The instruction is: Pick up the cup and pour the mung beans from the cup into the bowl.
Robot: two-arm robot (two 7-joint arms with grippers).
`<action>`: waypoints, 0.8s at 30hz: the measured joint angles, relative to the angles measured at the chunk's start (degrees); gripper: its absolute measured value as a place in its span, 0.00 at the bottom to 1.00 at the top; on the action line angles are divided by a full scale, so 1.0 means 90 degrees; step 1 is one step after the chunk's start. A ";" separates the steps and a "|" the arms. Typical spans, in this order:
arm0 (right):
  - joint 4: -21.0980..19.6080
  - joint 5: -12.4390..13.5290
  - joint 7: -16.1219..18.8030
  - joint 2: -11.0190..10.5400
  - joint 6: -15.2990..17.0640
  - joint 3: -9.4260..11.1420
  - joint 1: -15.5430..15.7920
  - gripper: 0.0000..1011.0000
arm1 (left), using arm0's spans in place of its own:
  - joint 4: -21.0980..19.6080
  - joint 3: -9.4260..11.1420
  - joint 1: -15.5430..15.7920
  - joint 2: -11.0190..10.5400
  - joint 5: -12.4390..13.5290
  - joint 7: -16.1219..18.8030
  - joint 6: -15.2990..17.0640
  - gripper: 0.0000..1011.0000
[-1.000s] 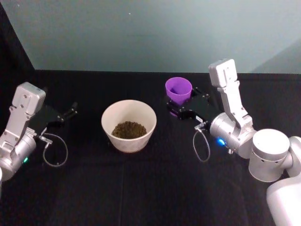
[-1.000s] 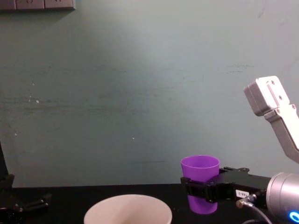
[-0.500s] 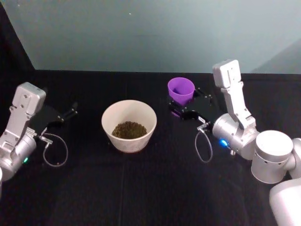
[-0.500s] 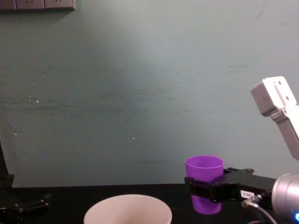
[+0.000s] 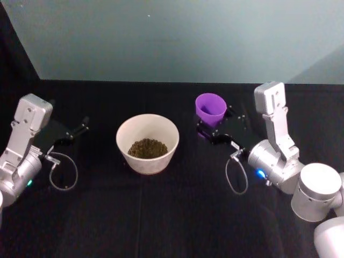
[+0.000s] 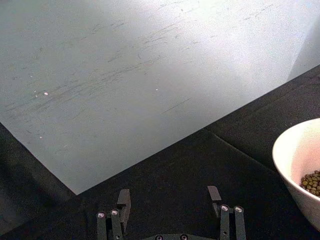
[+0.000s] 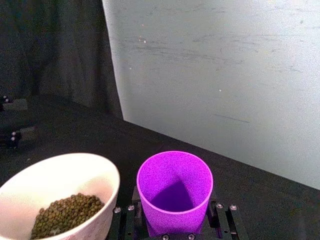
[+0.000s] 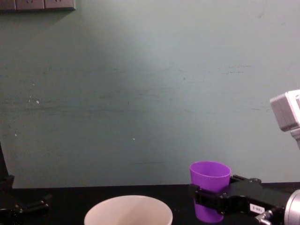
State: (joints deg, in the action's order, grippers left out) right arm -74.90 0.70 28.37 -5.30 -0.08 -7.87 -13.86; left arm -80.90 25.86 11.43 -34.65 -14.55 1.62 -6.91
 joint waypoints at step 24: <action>0.0639 0.0454 0.0010 -0.0167 -0.0240 -0.0290 -0.0042 0.72 | 0.0000 0.0000 -0.0001 0.0000 0.0000 0.0000 0.0000 0.99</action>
State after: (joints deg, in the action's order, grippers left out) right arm -69.15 4.78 28.46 -6.81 -2.24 -10.49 -14.24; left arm -80.90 25.86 11.43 -34.65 -14.55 1.62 -6.90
